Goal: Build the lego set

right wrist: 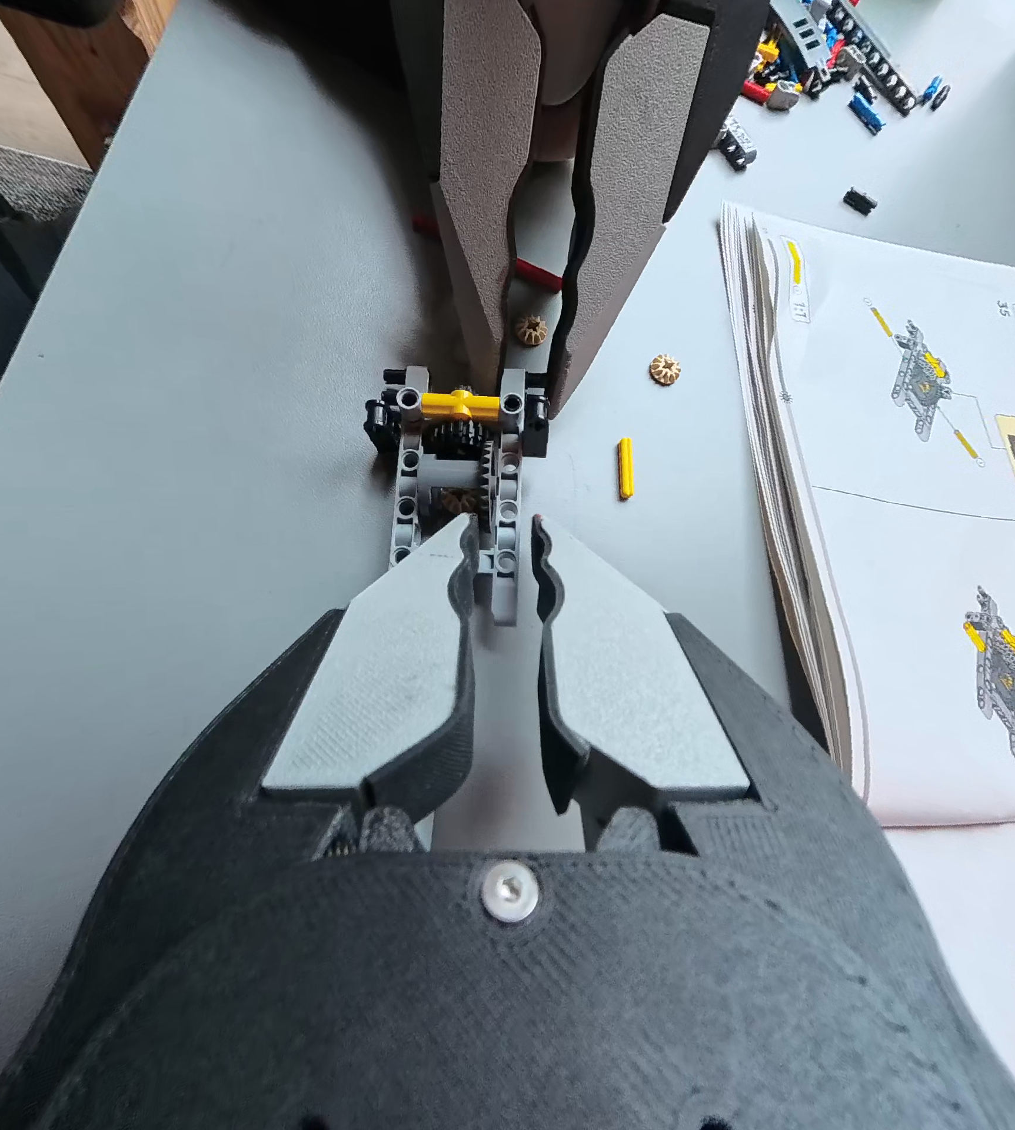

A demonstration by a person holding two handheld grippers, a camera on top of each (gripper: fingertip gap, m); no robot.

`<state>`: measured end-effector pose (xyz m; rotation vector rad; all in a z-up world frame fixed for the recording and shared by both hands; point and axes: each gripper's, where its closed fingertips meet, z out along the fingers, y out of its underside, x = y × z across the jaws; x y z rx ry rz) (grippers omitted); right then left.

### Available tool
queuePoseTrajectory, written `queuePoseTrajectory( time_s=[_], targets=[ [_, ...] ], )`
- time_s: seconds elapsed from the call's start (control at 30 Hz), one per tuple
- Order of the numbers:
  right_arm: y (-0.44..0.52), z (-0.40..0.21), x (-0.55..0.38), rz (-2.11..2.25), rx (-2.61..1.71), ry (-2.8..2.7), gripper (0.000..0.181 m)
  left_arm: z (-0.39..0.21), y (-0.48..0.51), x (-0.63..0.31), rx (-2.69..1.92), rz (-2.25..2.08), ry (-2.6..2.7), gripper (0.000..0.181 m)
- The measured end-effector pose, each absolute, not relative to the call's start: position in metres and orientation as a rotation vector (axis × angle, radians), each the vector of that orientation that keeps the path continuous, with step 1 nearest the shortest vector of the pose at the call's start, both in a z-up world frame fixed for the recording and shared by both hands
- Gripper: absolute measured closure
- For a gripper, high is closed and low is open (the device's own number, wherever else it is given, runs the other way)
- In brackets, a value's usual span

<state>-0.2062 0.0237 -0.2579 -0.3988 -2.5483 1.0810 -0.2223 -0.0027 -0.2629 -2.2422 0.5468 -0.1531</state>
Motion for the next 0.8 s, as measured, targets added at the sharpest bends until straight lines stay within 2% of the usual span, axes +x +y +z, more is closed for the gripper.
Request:
queuePoseTrajectory(
  time_s=[0.57, 0.8],
  targets=[
    [0.031, -0.237, -0.204, 1.310, -0.448, -2.546, 0.166, -0.264, -0.002, -0.224, -2.259, -0.176, 0.525, 0.167],
    [0.076, -0.240, -0.215, 1.179, -0.525, -2.593, 0.164, -0.264, -0.002, -0.224, -2.260, -0.179, 0.524, 0.167]
  ],
)
